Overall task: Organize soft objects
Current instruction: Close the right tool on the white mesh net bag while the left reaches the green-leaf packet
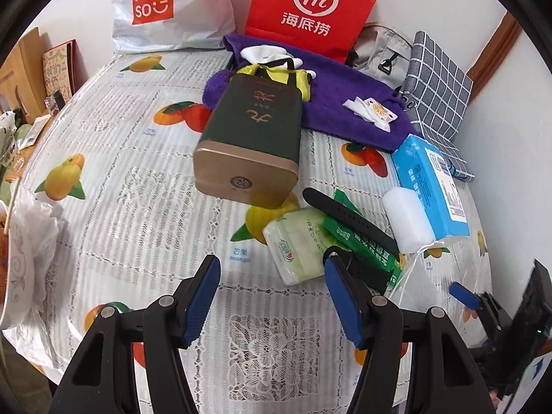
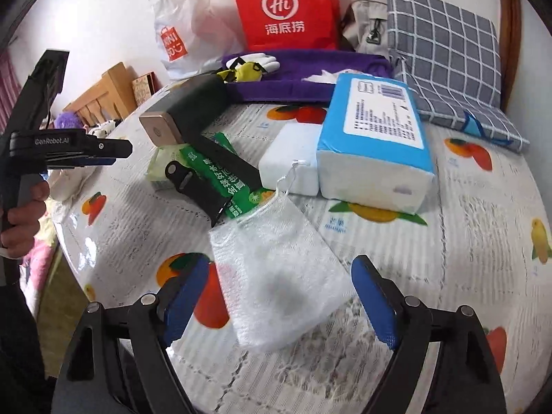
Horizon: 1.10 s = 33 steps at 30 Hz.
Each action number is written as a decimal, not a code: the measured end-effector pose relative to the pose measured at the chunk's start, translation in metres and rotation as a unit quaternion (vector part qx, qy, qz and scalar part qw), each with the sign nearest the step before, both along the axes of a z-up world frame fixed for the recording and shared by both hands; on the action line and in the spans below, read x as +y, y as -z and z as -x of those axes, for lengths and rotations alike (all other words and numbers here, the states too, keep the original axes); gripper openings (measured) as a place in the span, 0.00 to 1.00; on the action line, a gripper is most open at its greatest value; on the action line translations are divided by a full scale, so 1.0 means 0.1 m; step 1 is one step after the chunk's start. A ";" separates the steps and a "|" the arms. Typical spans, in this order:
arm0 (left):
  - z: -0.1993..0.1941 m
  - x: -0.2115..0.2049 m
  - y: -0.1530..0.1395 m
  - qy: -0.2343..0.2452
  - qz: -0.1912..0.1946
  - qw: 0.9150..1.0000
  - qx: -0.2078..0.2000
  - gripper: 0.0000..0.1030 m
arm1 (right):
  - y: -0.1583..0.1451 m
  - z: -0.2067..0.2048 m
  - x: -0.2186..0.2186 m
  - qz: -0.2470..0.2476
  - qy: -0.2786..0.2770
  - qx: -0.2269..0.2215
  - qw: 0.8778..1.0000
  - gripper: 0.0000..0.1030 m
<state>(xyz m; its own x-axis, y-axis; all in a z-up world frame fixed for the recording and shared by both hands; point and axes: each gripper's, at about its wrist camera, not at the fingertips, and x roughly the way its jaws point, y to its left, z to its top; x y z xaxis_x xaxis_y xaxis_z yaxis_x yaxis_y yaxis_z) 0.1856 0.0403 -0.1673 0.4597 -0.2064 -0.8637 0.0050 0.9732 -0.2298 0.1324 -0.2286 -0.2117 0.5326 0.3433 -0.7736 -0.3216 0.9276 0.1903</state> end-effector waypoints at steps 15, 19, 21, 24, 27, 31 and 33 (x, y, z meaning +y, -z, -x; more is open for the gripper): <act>-0.09 -0.26 0.19 0.039 -0.017 0.999 0.012 0.59 | 0.28 -0.01 0.36 0.070 -0.022 -0.016 0.997 0.73; -0.14 -0.11 0.20 -0.008 0.013 1.000 0.001 0.59 | 0.24 0.03 0.22 0.068 -0.009 -0.017 0.997 0.40; -0.18 -0.06 0.23 -0.018 0.032 0.999 0.004 0.58 | 0.23 0.03 0.14 0.066 -0.001 -0.014 0.998 0.26; -0.24 -0.06 0.28 -0.025 0.034 0.999 0.002 0.57 | 0.22 0.00 0.02 0.054 0.011 -0.005 0.998 0.12; -0.30 -0.12 0.34 -0.018 0.040 0.999 0.005 0.52 | 0.23 -0.01 -0.04 0.041 0.016 0.001 0.999 0.09; -0.34 -0.18 0.39 -0.021 0.028 0.999 -0.001 0.22 | 0.23 -0.01 -0.03 0.047 0.013 -0.002 0.999 0.09; -0.32 -0.16 0.36 -0.014 0.025 1.000 -0.006 0.15 | 0.23 -0.02 -0.03 0.046 0.015 -0.001 0.999 0.09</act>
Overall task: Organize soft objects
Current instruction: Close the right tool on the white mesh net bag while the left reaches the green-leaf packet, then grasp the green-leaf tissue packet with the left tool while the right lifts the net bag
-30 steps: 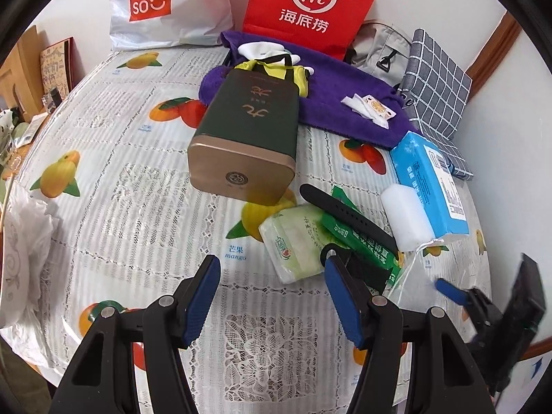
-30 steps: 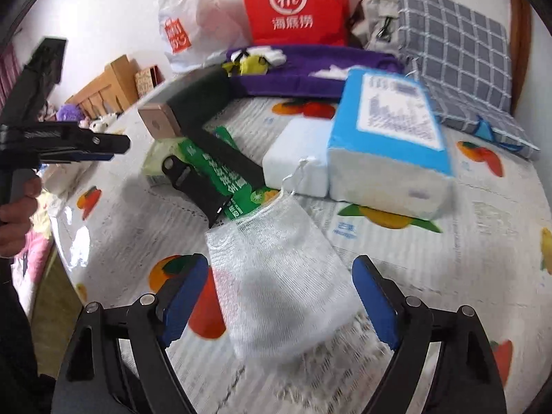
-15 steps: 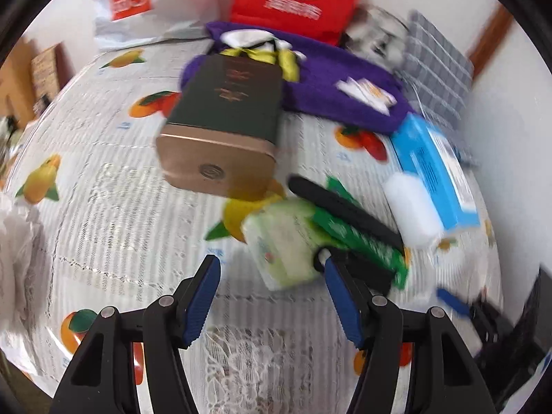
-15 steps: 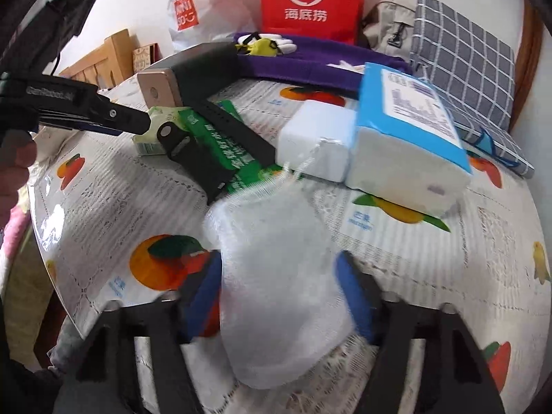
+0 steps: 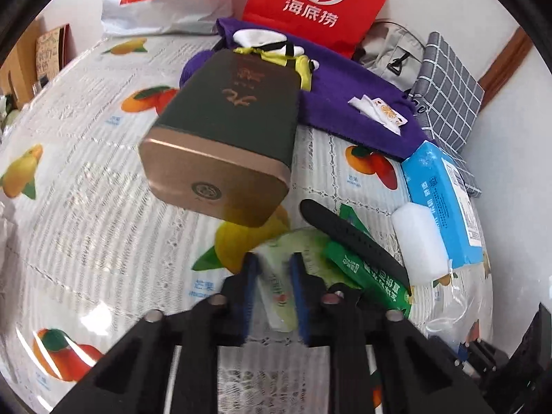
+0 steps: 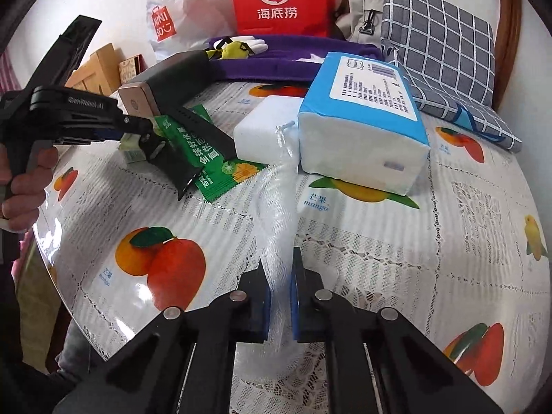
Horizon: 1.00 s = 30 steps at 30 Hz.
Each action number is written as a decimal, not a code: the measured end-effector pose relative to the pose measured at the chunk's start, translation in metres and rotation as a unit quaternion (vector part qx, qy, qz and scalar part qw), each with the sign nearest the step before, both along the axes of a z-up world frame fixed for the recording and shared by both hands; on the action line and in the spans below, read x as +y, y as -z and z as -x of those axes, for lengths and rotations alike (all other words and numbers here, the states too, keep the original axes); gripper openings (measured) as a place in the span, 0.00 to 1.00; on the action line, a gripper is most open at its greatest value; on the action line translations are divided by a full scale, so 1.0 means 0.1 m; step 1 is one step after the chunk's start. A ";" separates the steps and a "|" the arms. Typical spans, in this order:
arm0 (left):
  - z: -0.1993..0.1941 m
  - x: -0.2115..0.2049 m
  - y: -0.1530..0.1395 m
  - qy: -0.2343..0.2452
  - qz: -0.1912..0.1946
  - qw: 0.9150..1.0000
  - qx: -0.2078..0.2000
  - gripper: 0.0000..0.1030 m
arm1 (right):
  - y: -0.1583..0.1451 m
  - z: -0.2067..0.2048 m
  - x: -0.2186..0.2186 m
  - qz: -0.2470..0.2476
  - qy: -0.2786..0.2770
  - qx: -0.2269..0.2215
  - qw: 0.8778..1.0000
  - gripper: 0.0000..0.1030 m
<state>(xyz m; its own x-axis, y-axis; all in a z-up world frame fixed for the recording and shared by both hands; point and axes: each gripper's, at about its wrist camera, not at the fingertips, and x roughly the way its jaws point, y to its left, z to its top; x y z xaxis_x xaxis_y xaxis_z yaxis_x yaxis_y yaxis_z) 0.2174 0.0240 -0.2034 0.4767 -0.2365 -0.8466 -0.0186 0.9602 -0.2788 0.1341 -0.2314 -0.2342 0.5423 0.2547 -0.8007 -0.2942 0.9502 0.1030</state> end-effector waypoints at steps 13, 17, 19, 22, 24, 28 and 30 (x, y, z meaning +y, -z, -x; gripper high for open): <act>0.39 0.63 -0.13 -0.032 -0.026 0.999 0.026 0.19 | -0.01 0.04 0.00 0.010 0.007 0.007 1.000 0.09; 0.44 0.54 -0.18 -0.011 -0.032 0.999 0.005 0.64 | -0.01 0.07 -0.05 0.006 0.015 0.014 1.000 0.09; 0.42 0.46 -0.19 -0.004 -0.023 1.000 -0.004 0.67 | -0.01 0.09 -0.08 0.010 0.020 0.015 1.000 0.09; 0.33 0.35 -0.12 -0.009 -0.023 1.000 0.007 0.71 | -0.01 0.11 -0.12 0.014 0.027 0.018 0.999 0.09; 0.29 0.30 -0.05 -0.024 -0.035 0.999 0.014 0.72 | -0.01 0.11 -0.13 0.016 0.029 0.019 0.999 0.09; 0.23 0.21 0.06 -0.036 -0.035 0.999 0.012 0.82 | -0.01 0.12 -0.14 0.018 0.032 0.019 0.999 0.09; 0.21 0.15 0.08 -0.037 -0.051 0.998 0.009 0.83 | -0.01 0.12 -0.13 0.019 0.032 0.019 0.999 0.09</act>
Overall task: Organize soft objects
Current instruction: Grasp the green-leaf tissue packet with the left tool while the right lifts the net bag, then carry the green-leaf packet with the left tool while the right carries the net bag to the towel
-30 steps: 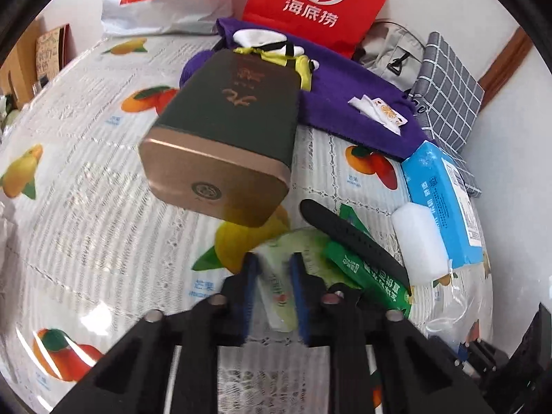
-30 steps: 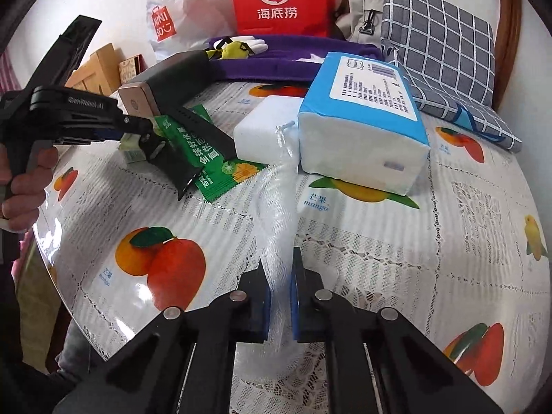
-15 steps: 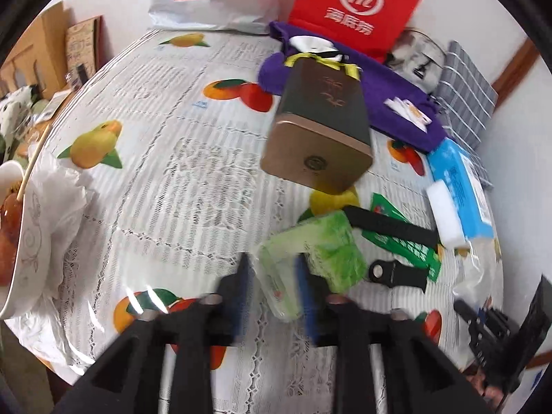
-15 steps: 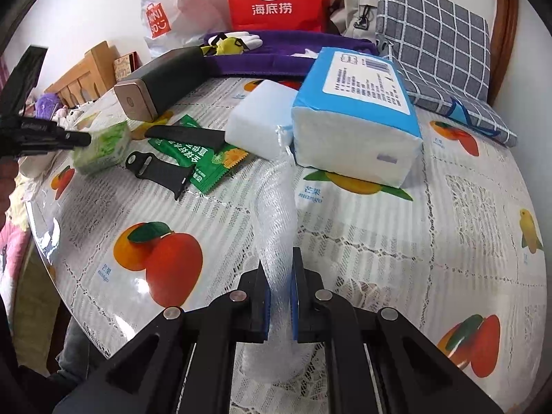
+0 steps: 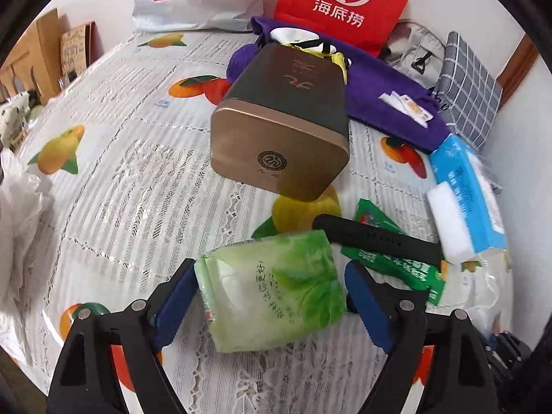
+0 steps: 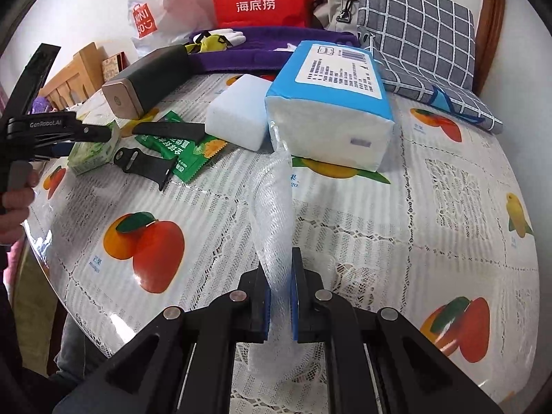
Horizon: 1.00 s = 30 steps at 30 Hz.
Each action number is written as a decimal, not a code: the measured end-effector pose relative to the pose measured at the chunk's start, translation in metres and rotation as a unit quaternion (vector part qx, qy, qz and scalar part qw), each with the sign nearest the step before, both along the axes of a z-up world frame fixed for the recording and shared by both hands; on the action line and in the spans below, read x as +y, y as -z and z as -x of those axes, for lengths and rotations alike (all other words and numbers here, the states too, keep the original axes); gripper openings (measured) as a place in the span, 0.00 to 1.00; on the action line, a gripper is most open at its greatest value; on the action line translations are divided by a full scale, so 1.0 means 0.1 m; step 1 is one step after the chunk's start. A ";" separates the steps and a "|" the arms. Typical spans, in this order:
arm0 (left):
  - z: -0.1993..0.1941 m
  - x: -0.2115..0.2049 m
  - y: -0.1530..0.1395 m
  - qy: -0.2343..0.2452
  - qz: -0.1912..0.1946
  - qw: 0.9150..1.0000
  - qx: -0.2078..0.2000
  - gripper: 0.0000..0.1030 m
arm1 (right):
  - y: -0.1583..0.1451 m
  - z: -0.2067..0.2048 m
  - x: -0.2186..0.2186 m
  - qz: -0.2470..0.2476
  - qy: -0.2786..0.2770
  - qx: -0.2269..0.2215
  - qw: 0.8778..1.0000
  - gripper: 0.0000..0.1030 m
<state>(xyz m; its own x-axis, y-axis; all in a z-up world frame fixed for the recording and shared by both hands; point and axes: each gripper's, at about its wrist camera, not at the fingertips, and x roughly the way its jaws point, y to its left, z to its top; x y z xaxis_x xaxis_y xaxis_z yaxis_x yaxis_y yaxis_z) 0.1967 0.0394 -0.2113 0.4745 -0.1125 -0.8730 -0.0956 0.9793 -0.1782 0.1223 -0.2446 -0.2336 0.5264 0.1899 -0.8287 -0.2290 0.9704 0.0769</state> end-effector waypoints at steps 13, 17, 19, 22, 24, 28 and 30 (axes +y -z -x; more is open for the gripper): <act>0.10 0.00 -0.11 0.011 -0.024 0.999 -0.021 0.72 | -0.04 0.03 -0.10 -0.018 0.027 -0.005 0.999 0.05; 0.15 0.03 -0.26 0.009 -0.021 0.999 -0.033 0.72 | -0.15 0.06 -0.15 -0.022 0.032 -0.015 0.999 0.05; 0.17 0.02 -0.35 0.010 -0.022 0.999 -0.040 0.72 | -0.23 0.07 -0.17 -0.031 0.031 -0.021 0.999 0.05; 0.18 0.01 -0.49 0.013 -0.017 0.998 -0.051 0.73 | -0.35 0.06 -0.19 -0.034 0.032 -0.029 0.998 0.05; 0.19 0.00 -0.59 0.017 -0.013 0.998 -0.062 0.73 | -0.43 0.05 -0.20 -0.035 0.030 -0.032 0.998 0.05; 0.18 -0.02 -0.80 0.024 -0.012 0.996 -0.083 0.73 | -0.62 0.00 -0.20 -0.037 0.031 -0.049 0.998 0.05; 0.17 -0.04 -0.89 0.027 -0.011 0.995 -0.091 0.73 | -0.71 -0.05 -0.19 -0.038 0.032 -0.056 0.997 0.05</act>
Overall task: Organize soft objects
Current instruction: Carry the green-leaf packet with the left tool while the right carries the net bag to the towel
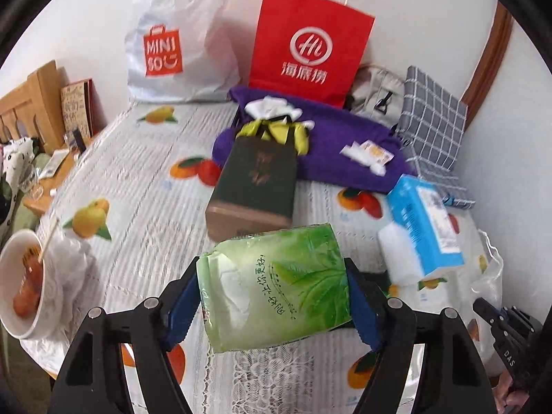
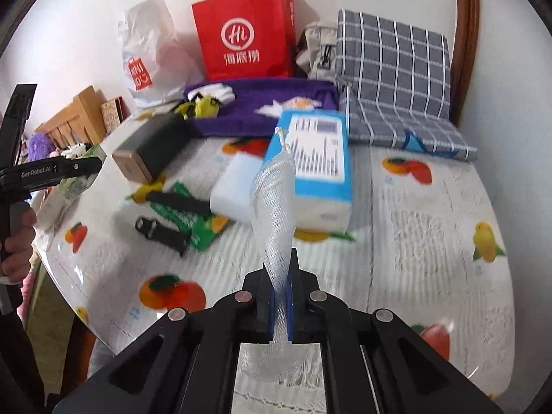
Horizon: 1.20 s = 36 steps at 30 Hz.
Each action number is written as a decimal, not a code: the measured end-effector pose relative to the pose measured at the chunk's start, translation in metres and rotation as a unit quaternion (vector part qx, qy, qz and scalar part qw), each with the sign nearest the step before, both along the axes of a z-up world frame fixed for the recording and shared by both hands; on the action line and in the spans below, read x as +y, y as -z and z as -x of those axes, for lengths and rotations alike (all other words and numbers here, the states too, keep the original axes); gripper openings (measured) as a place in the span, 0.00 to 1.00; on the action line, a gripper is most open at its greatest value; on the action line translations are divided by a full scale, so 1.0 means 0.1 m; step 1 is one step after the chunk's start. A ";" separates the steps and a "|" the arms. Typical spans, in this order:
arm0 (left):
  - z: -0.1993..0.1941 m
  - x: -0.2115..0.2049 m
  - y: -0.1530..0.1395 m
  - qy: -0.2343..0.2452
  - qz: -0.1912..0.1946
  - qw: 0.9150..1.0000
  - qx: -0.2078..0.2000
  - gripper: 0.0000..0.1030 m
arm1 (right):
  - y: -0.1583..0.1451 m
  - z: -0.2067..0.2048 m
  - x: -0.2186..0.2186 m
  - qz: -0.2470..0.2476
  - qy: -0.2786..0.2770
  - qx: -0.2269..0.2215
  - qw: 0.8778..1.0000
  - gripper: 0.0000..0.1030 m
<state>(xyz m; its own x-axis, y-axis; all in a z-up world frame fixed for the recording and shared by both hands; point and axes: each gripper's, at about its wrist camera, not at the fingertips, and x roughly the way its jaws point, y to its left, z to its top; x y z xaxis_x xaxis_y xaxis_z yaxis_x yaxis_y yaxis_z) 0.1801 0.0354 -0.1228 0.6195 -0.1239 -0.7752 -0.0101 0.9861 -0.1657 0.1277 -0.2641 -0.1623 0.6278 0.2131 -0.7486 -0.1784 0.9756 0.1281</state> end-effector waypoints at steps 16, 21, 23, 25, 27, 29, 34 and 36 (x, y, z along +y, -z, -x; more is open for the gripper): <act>-0.32 -0.09 -0.46 0.022 0.000 0.999 -0.040 0.73 | -0.52 -0.68 0.06 -0.028 0.003 -0.013 1.000 0.06; -0.52 -0.11 -0.55 0.029 0.002 0.999 -0.045 0.73 | -0.66 -0.90 0.07 -0.027 0.014 -0.029 0.999 0.07; -0.63 -0.13 -0.59 0.032 -0.002 0.998 -0.051 0.73 | -0.73 -1.01 0.08 -0.027 0.014 -0.038 0.999 0.07; -0.73 -0.14 -0.61 0.036 -0.004 0.998 -0.053 0.73 | -0.80 -1.13 0.10 -0.028 0.009 -0.045 0.999 0.07; -0.86 -0.14 -0.63 0.035 -0.006 0.998 -0.056 0.73 | -0.84 -1.26 0.13 -0.029 0.005 -0.050 0.998 0.07; -0.98 -0.14 -0.64 0.036 -0.007 0.998 -0.055 0.73 | -0.84 -1.42 0.16 -0.028 -0.005 -0.044 0.999 0.07; -1.28 -0.11 -0.64 0.033 -0.011 0.998 -0.054 0.73 | -0.81 -1.78 0.20 -0.035 -0.010 -0.035 0.999 0.07; -1.37 -0.10 -0.63 0.030 -0.013 0.998 -0.051 0.73 | -0.81 -1.93 0.23 -0.036 -0.012 -0.035 0.999 0.07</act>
<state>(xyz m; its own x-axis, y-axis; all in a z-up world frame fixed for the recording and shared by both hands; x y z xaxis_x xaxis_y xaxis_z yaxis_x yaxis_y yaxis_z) 0.3172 0.0256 -0.0596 0.6871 -0.1435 -0.7122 0.0646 0.9885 -0.1368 0.3207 -0.2414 -0.0816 0.6714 0.2812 -0.6857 -0.2131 0.9594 0.1848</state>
